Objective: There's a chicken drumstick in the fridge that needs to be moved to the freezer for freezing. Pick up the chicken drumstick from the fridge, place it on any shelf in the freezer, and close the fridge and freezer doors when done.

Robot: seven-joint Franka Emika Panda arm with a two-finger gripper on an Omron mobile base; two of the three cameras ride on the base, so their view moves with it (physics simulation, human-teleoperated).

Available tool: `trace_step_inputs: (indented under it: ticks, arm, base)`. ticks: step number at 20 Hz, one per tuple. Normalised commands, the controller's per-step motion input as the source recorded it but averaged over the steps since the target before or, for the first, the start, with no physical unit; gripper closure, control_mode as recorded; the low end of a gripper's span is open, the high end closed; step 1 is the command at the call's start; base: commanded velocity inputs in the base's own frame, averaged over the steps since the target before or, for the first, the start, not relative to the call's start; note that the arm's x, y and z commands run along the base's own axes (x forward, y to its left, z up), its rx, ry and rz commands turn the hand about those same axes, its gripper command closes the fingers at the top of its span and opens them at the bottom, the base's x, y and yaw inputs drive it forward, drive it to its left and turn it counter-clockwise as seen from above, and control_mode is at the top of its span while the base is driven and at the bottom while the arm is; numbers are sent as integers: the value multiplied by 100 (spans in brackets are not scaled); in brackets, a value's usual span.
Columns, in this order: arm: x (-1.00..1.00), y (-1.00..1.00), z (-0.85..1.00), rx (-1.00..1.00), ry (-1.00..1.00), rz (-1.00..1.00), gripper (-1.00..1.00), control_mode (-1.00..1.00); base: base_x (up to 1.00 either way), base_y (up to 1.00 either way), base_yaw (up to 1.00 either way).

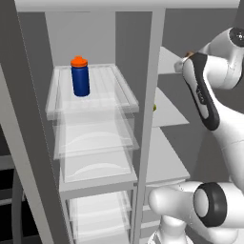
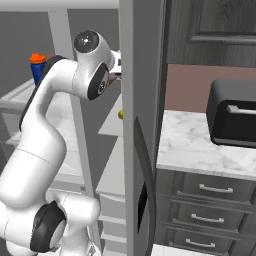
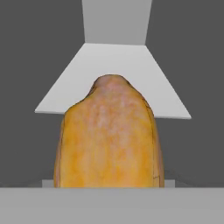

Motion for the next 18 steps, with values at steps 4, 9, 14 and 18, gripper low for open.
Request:
trace_step_inputs:
  ticks: [4, 9, 14, 18]
  arm:
    - [58, -11, -1, 0, 3, 3, 100, -100]
    - [66, -6, -10, 0, 2, 4, 100, -100]
    - [57, -11, -13, 0, 3, 2, 100, -100]
    - [44, 0, -21, 0, 7, 0, 100, -100]
  base:
    - [0, 0, 0]
    - [0, 0, 0]
    - [0, 0, 0]
    - [0, 0, 0]
